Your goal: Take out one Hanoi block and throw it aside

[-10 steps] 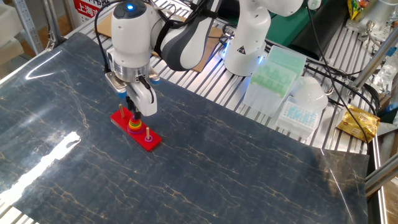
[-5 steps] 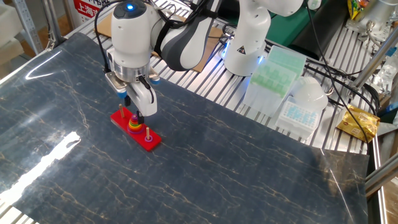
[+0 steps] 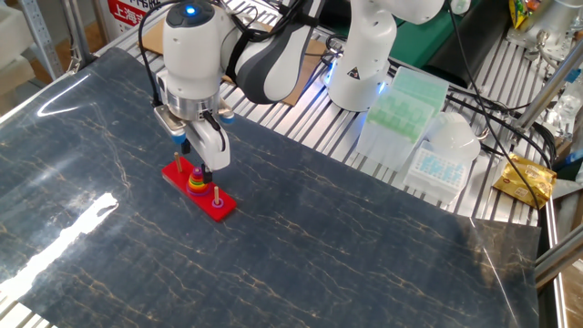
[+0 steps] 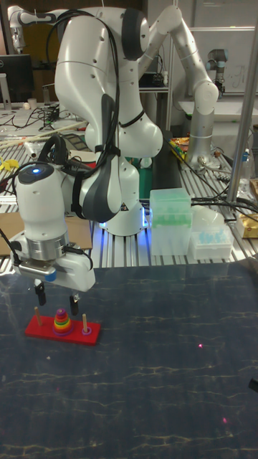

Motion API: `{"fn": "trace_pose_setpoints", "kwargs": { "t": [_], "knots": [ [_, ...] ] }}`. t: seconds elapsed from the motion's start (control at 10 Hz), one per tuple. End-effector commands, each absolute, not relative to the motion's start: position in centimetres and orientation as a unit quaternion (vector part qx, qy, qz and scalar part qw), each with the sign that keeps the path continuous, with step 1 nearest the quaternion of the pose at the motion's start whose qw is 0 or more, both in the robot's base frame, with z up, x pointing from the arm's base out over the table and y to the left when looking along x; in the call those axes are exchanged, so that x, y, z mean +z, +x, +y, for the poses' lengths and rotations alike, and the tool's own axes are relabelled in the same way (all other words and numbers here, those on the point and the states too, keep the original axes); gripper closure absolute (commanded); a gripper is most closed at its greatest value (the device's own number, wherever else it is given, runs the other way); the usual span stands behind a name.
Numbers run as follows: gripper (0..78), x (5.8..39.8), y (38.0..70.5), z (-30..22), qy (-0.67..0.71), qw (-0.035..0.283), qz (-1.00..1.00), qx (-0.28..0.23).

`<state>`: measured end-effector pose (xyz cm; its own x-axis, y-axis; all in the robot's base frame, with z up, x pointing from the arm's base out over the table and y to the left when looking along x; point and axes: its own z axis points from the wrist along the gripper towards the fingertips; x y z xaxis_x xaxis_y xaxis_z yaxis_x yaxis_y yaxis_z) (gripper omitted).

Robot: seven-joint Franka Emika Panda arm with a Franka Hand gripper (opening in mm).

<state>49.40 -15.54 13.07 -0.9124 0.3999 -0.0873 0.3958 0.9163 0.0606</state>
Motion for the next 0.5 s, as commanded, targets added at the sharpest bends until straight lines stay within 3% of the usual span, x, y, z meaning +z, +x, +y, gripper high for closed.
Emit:
{"fn": "trace_pose_setpoints", "kwargs": {
  "t": [0.1, 0.5],
  "knots": [
    [0.1, 12.75, 49.46, -15.65, 0.207, 0.051, 0.977, 0.021],
    [0.1, 12.22, 49.46, -15.67, 0.205, 0.055, 0.977, 0.022]
  ]
}}
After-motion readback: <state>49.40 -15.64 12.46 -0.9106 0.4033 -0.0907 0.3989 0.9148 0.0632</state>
